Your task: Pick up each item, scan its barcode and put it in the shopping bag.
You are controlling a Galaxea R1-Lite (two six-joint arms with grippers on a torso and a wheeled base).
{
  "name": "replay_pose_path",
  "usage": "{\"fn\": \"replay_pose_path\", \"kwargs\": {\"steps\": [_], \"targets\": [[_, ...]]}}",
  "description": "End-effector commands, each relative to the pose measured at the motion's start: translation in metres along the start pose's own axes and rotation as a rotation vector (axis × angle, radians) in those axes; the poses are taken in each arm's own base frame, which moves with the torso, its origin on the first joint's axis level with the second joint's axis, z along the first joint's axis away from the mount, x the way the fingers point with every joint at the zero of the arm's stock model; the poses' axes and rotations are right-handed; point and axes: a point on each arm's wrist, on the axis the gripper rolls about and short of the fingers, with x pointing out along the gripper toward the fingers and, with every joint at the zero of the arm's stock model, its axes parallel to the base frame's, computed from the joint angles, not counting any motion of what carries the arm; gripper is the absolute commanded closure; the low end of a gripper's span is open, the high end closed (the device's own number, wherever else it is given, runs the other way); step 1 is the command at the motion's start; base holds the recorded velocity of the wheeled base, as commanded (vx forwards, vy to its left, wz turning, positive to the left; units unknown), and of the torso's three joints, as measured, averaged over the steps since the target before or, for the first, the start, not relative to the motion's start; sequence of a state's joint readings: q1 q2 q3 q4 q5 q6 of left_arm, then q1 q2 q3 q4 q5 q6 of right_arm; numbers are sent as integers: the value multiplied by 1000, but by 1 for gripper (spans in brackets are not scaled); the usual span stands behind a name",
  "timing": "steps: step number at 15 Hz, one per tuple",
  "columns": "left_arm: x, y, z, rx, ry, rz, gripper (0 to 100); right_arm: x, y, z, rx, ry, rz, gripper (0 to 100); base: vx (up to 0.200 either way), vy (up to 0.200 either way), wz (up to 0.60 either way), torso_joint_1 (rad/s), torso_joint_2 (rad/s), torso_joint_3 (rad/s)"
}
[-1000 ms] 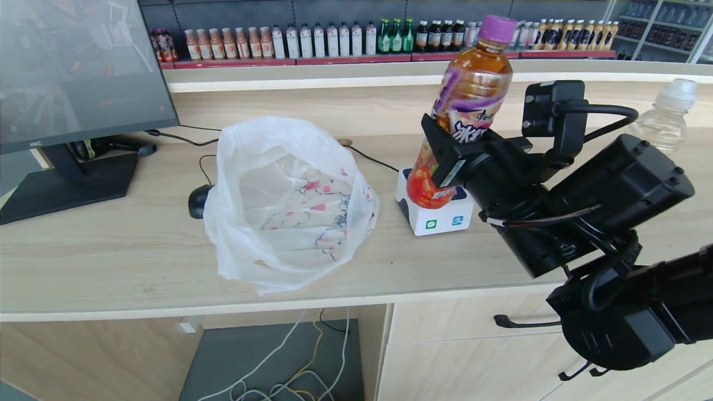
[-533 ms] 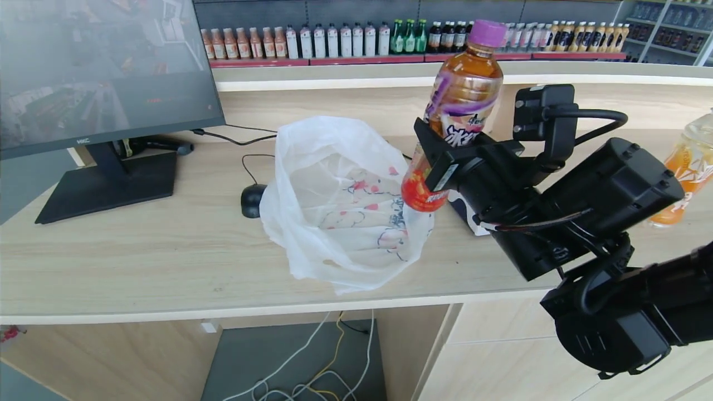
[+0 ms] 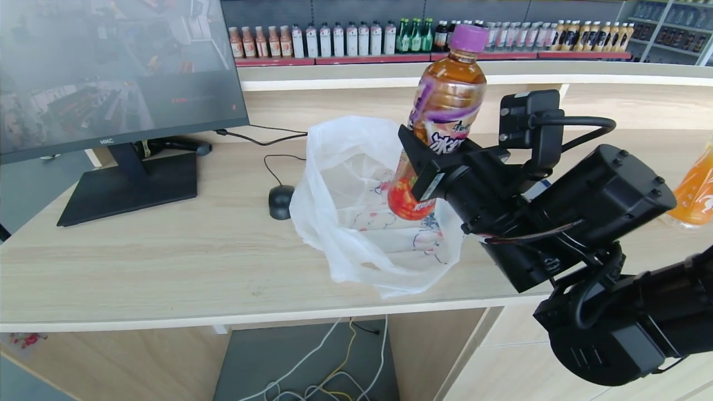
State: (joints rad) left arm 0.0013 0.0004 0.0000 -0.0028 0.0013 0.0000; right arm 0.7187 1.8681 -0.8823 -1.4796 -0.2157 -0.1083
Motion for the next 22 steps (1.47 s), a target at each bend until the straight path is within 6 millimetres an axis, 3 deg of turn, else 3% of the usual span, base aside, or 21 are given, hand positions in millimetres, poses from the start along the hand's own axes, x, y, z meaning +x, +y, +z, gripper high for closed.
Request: {"fn": "replay_pose_path", "kwargs": {"steps": [1, 4, 7, 14, 19, 22], "targets": [[0, 0, 0, 0, -1, 1, 0, -2, 9, 0, -1, 1, 26, 100, 0, 0, 0, 0, 0, 0], [0, 0, 0, 0, -1, 1, 0, -6, 25, -3, 5, 15, 75, 100, 0, 0, 0, 0, 0, 0], [0, 0, 0, 0, -1, 1, 0, -4, 27, -9, 0, 31, 80, 100, 0, 0, 0, 0, 0, 0], [0, 0, 0, 0, -1, 1, 0, 46, 30, 3, -28, 98, 83, 100, 0, 0, 0, 0, 0, 0], [0, 0, 0, 0, -1, 1, 0, 68, 35, 0, -51, 137, 86, 100, 0, 0, 0, 0, 0, 0], [0, 0, 0, 0, -1, 1, 0, 82, 30, -12, -67, 139, 66, 100, 0, 0, 0, 0, 0, 0]]}}
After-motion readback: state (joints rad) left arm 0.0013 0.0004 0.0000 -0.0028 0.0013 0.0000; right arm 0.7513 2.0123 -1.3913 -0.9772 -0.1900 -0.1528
